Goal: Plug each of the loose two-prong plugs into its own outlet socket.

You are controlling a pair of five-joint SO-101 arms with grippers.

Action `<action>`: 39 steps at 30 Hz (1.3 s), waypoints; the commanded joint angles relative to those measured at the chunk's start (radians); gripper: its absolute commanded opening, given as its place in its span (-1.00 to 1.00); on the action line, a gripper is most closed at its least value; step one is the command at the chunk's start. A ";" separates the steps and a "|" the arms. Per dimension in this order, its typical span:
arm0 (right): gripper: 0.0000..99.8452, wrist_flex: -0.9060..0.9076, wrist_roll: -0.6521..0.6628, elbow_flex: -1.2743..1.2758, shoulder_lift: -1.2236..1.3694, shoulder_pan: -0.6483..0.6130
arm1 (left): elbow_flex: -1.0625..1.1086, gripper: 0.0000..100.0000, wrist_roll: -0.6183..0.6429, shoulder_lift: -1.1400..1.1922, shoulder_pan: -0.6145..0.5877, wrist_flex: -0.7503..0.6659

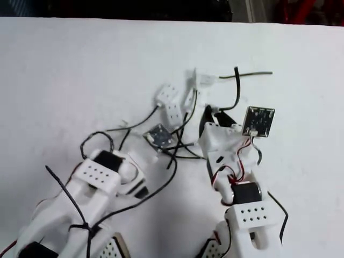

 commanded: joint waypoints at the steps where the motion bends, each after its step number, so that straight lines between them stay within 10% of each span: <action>1: -0.97 -0.016 0.003 -0.005 -0.019 0.010 | 0.003 -0.50 -0.072 -0.018 -0.065 -0.060; 31: -0.97 -0.016 0.003 0.006 -0.019 0.004 | -0.130 -0.50 -0.075 -0.010 -0.018 0.104; 39: -0.97 -0.016 0.005 0.006 -0.019 0.004 | -0.222 -0.50 -0.075 0.332 -0.027 0.048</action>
